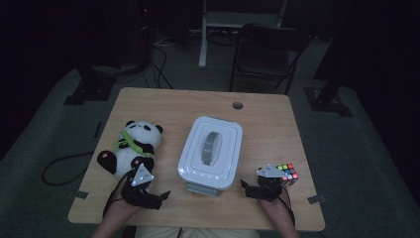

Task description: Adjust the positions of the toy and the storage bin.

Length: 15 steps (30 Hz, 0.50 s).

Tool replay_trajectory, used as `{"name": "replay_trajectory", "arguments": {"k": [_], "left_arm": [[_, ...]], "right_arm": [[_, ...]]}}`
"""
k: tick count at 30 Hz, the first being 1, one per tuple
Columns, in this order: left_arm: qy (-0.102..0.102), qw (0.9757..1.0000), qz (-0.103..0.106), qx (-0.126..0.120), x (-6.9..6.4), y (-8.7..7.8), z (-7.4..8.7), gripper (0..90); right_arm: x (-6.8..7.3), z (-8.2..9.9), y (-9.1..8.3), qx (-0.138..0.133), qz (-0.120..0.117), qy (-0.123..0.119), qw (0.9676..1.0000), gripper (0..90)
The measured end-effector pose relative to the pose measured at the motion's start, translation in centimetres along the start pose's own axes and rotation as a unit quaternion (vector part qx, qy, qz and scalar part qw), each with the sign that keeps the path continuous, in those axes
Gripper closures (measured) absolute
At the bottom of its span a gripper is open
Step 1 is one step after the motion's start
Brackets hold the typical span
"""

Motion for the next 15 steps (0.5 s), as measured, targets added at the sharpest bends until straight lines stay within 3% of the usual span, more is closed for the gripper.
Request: {"name": "replay_trajectory", "arguments": {"k": [5, 9, 15], "left_arm": [[0.008, 0.9999, -0.009, 0.005, 0.7, -0.9, -1.0, 3.7], [0.015, 0.9998, 0.0, -0.011, 0.5, -2.2, -2.2, 3.7], [0.025, 0.9994, -0.007, -0.023, 0.1, -3.1, -3.9, 3.7]], "right_arm": [[0.0, 0.0, 0.0, 0.001, 0.0, 0.001, 1.0, 13.6], [0.0, 0.0, 0.1, 0.006, -0.002, -0.002, 1.0, 13.0], [-0.1, 0.1, 0.0, 0.005, -0.008, 0.005, 0.9999, 13.0]]}}
Point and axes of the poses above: each handheld gripper's, and its own axes: y roughly forward along the jaws, z roughly out of its underside, x roughly to its left, the point moved 6 cm from there along y, roughly forward along the jaws, and after that the axes turned 9 degrees about x, right-handed, at the moved point
